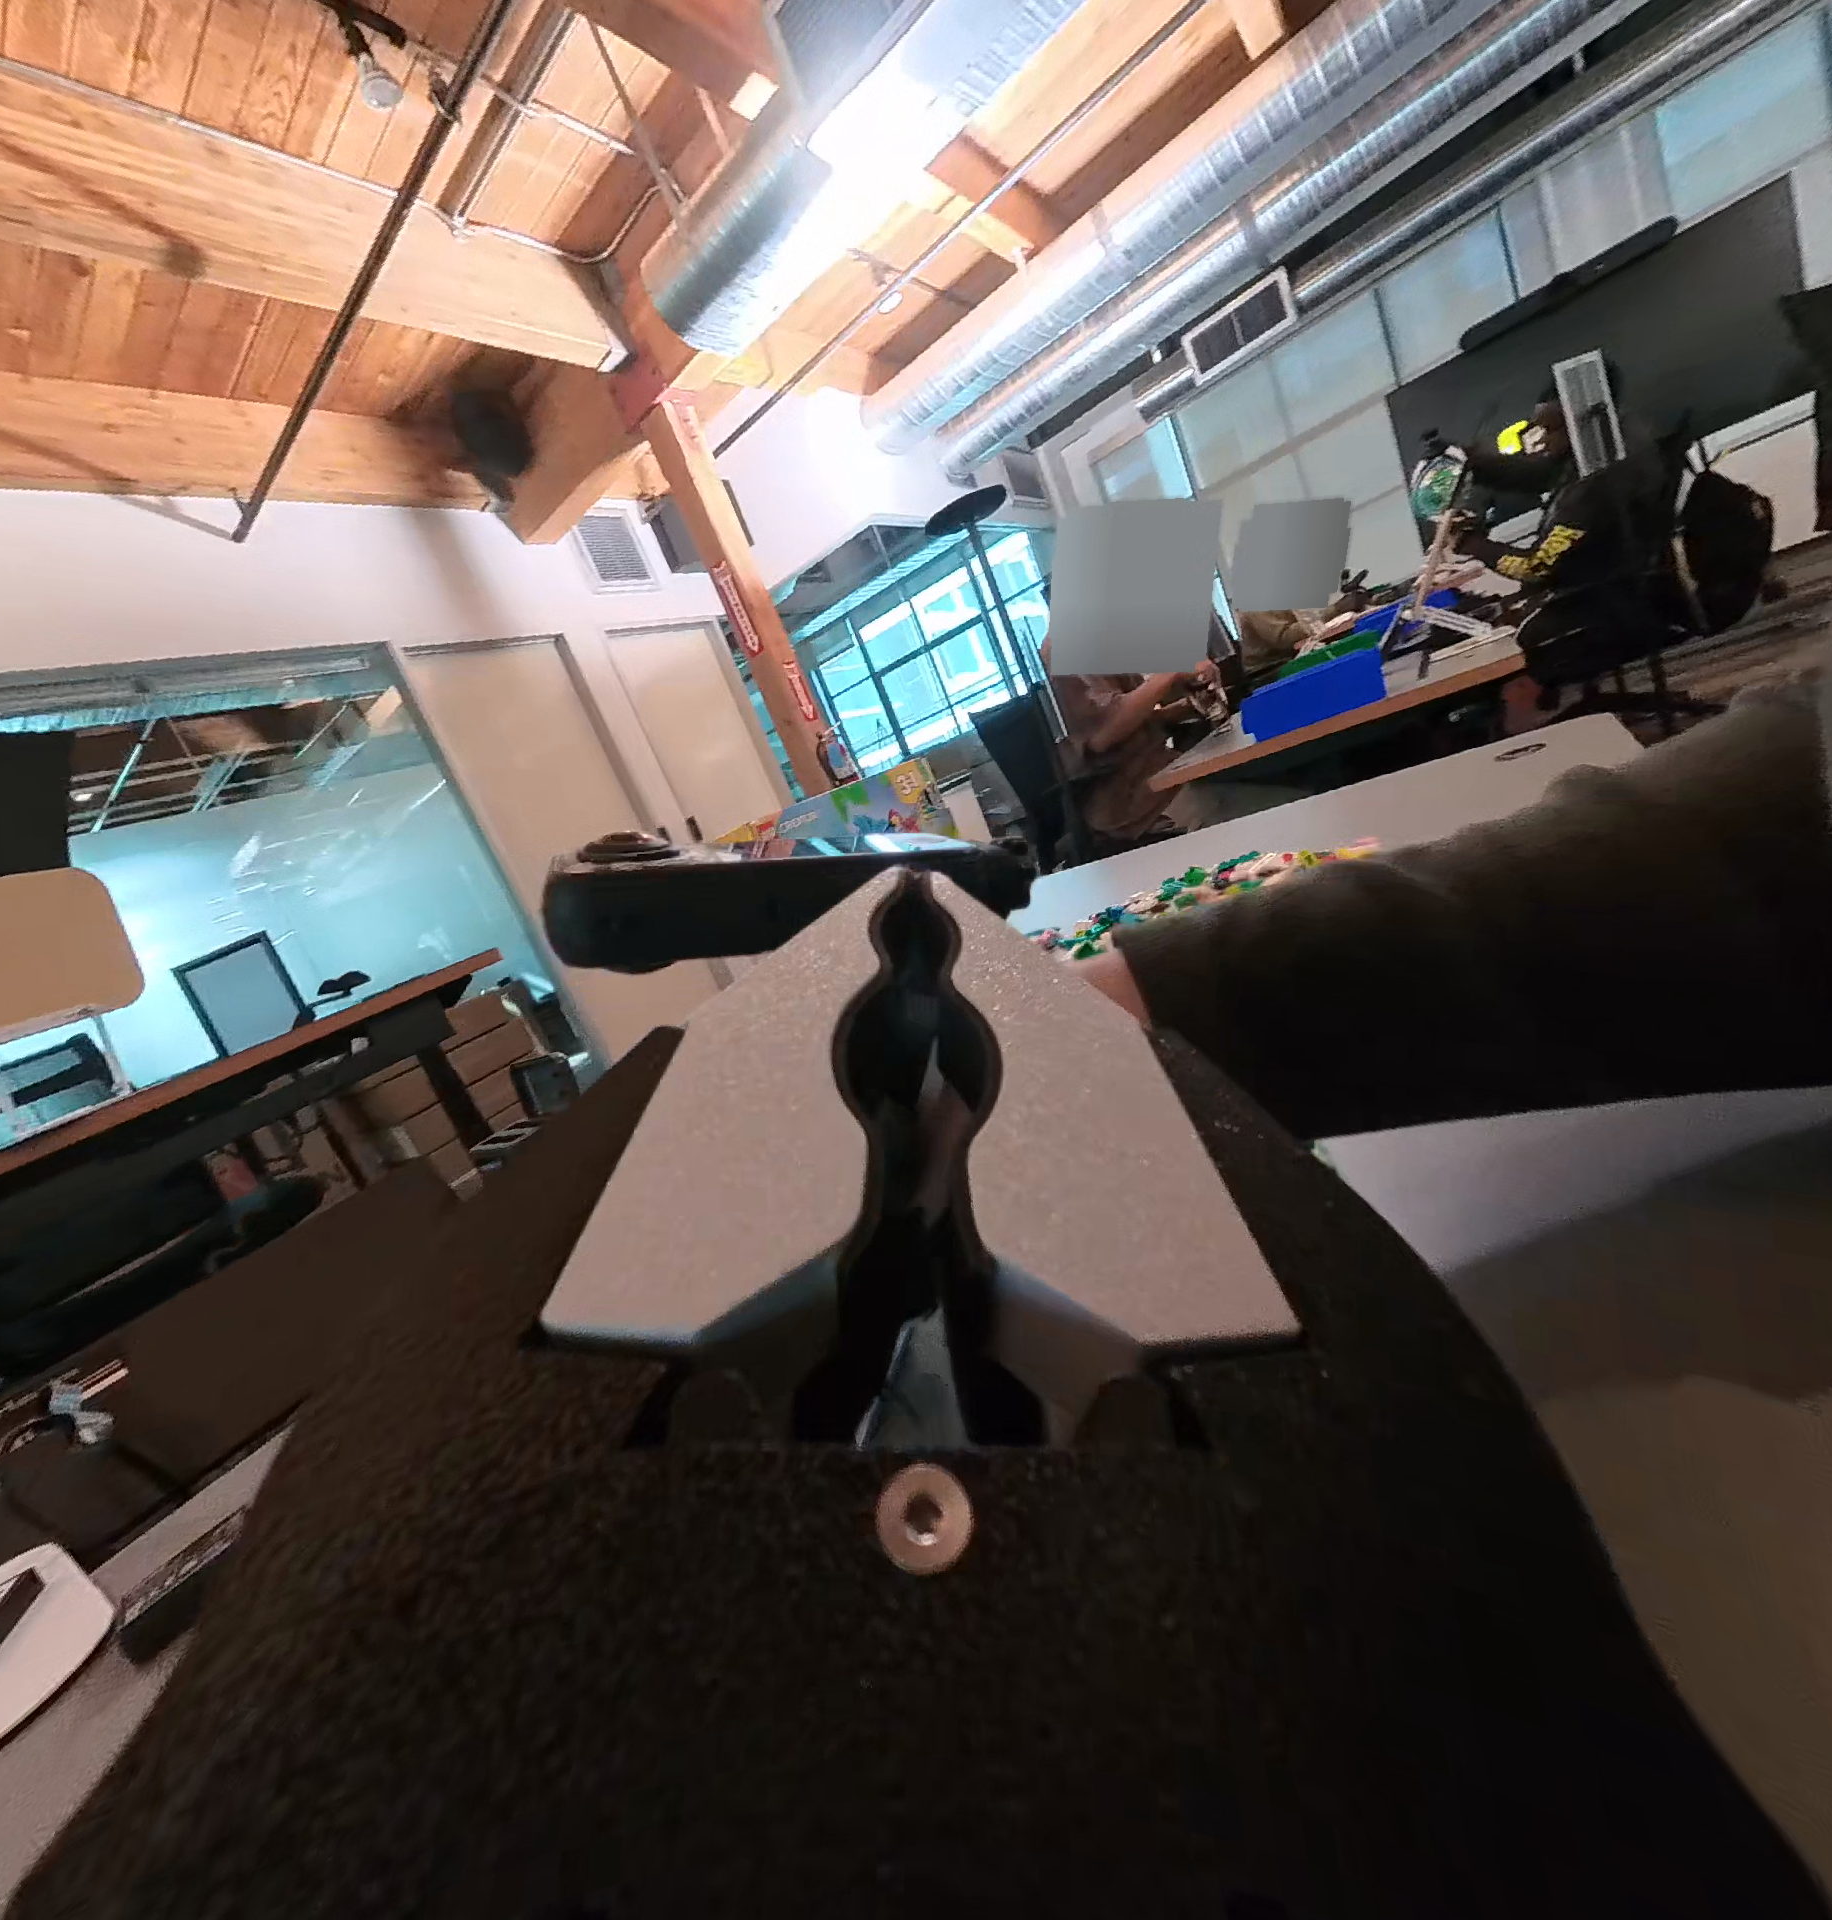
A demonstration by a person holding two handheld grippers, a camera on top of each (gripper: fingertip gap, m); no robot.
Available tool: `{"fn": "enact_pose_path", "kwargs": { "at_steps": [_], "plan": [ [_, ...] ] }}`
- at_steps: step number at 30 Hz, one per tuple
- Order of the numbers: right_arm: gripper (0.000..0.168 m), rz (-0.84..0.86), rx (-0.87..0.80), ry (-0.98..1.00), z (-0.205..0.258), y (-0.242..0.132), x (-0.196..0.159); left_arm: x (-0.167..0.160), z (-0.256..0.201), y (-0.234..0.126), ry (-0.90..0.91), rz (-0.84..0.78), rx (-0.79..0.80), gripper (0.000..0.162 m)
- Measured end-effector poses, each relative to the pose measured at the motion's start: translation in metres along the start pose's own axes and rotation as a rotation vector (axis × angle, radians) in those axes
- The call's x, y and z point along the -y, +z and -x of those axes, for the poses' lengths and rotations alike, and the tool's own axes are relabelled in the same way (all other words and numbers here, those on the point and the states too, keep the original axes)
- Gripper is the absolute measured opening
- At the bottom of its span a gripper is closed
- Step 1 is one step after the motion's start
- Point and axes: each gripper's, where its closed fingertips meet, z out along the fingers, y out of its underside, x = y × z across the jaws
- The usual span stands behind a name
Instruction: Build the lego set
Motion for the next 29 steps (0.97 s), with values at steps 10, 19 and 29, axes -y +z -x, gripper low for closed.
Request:
{"fn": "enact_pose_path", "kwargs": {
  "at_steps": [10,19,29],
  "plan": [
    [0.0,-0.216,0.194,-0.008,0.044,0.002,0.065,0.007,-0.009,-0.003,-0.002,-0.064,-0.052,0.0],
    [0.0,-0.208,0.327,-0.179,0.095,0.048,0.087,0.007,-0.008,-0.005,0.0,-0.068,-0.055,0.0],
    [0.0,-0.201,0.403,-0.251,0.104,0.045,0.081,0.003,0.002,-0.005,-0.076,-0.065,-0.034,0.0]
  ]
}}
